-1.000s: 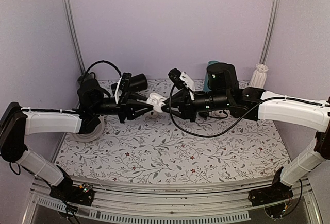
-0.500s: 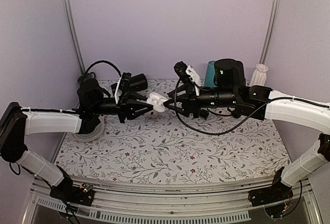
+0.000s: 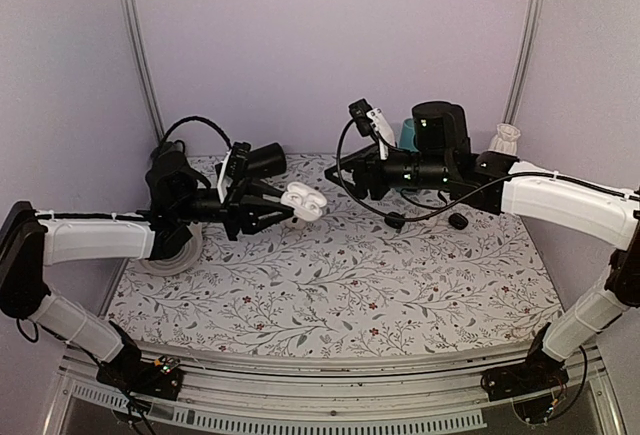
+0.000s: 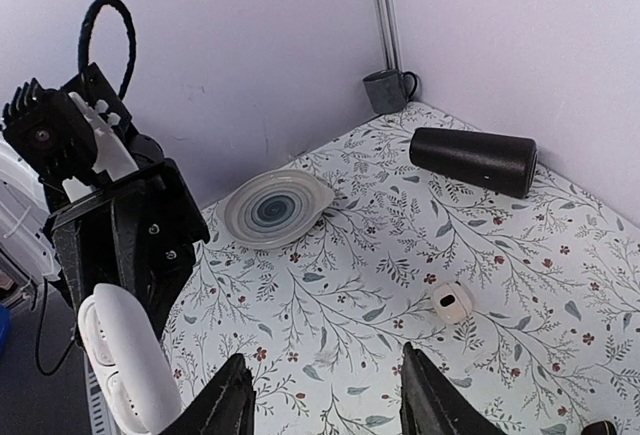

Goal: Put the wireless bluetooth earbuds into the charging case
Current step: Close the charging case with the earbuds.

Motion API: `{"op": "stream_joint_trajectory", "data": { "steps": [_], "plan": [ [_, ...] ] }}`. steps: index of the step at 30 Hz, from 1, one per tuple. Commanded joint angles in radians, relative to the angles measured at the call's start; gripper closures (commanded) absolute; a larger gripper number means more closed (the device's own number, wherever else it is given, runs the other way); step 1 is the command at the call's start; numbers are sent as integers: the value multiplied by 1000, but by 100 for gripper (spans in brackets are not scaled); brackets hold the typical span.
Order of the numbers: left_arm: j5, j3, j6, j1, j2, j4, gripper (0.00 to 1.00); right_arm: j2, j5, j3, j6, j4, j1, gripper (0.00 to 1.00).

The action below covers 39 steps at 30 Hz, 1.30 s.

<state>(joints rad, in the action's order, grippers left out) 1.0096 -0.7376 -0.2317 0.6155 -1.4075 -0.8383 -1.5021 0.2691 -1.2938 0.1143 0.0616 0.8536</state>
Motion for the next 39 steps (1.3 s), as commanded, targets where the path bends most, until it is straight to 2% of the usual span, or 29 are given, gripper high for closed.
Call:
{"op": "stream_joint_trajectory", "data": {
  "steps": [1, 7, 13, 19, 27, 33, 39],
  "plan": [
    [29, -24, 25, 18, 20, 10, 100, -54, 78, -46, 22, 43, 1, 50],
    [19, -27, 29, 18, 12, 20, 100, -63, 227, -48, -10, 19, 3, 49],
    [-12, -38, 45, 18, 5, 67, 100, -20, 296, -9, -45, -28, 21, 49],
    [-27, -39, 43, 18, 8, 68, 100, -15, 297, 1, -56, -22, 26, 49],
    [-44, -39, 37, 16, 7, 79, 100, 16, 222, 29, -43, -43, 25, 47],
    [-44, -37, 11, 15, 3, 65, 100, 31, 321, 72, -37, -94, 26, 43],
    [-27, -36, -61, 15, -14, -6, 100, 13, 396, 105, -13, -144, 26, 42]
  ]
}}
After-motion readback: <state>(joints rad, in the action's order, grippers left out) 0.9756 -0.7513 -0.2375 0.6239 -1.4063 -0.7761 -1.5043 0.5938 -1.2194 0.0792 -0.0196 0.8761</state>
